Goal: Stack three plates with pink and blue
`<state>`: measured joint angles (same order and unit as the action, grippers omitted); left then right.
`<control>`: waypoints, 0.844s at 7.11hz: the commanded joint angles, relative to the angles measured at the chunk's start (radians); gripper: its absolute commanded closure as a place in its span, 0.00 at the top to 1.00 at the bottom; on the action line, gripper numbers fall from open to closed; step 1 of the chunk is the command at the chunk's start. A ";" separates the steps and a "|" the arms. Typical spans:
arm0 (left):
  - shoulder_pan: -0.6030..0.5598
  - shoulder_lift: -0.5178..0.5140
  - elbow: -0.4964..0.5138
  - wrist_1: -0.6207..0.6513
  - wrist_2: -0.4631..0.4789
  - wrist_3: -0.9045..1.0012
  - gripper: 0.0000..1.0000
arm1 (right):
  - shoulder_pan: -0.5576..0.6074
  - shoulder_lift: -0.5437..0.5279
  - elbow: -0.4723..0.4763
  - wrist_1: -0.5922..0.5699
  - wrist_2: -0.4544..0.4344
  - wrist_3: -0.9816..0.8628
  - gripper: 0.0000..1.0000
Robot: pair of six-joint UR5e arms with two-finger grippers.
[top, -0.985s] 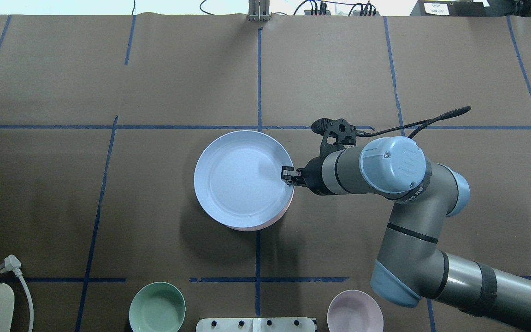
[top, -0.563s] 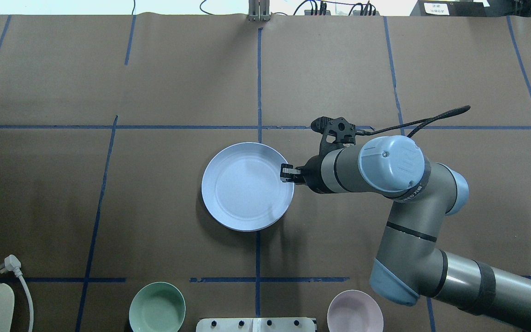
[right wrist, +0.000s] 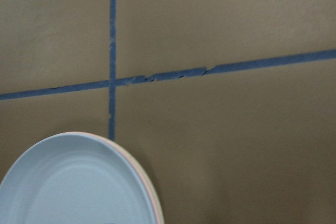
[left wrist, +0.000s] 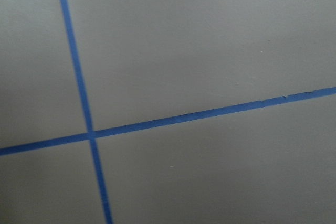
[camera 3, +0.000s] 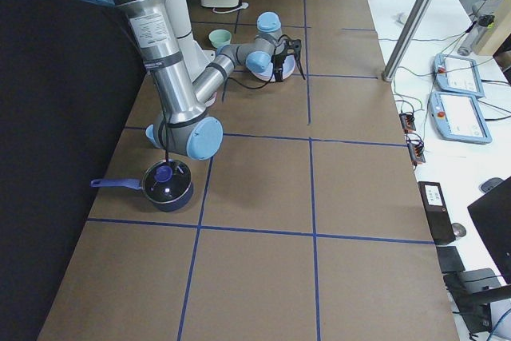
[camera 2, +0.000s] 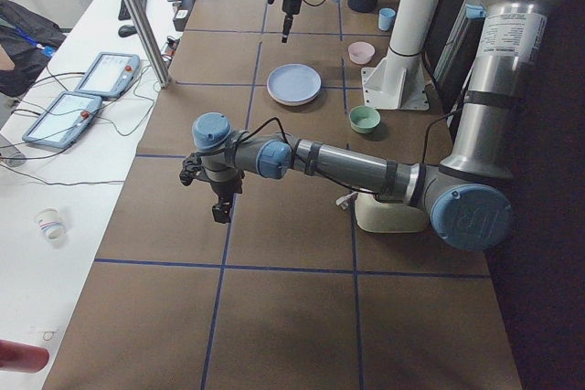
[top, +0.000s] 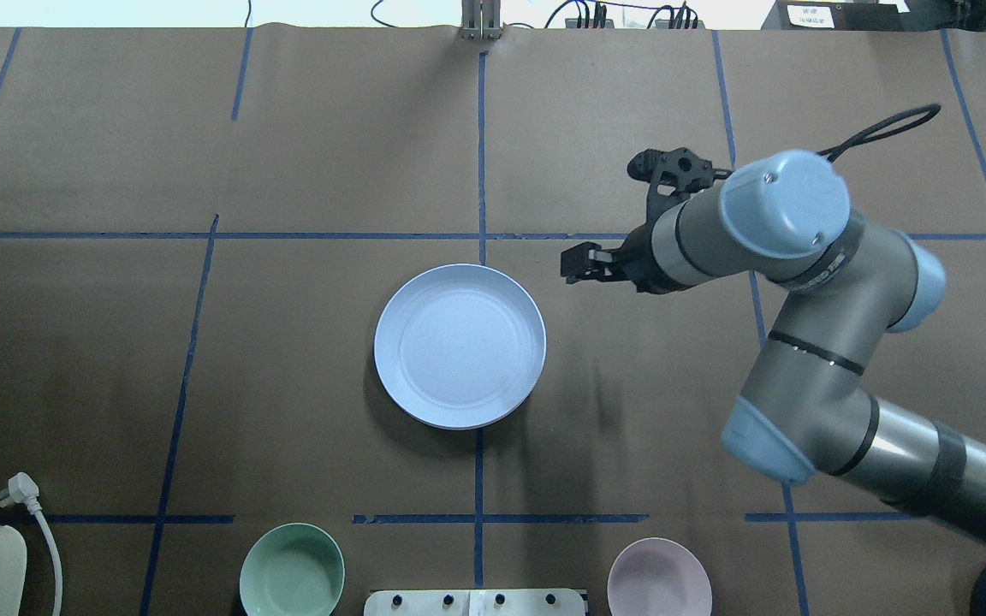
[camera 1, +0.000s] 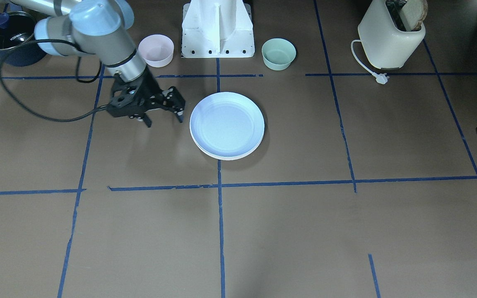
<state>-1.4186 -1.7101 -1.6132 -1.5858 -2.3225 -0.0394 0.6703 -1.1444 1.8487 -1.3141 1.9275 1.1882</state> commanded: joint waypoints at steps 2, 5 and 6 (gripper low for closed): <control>-0.143 0.015 0.174 0.006 -0.003 0.174 1.00 | 0.211 -0.076 0.027 -0.178 0.144 -0.404 1.00; -0.154 0.085 0.156 -0.002 -0.066 0.158 1.00 | 0.449 -0.255 -0.009 -0.179 0.310 -0.777 1.00; -0.154 0.099 0.110 0.009 -0.066 0.154 1.00 | 0.524 -0.299 -0.047 -0.177 0.356 -0.861 1.00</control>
<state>-1.5714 -1.6286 -1.4667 -1.5843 -2.3753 0.1191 1.1098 -1.3825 1.8353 -1.4928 2.2309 0.4479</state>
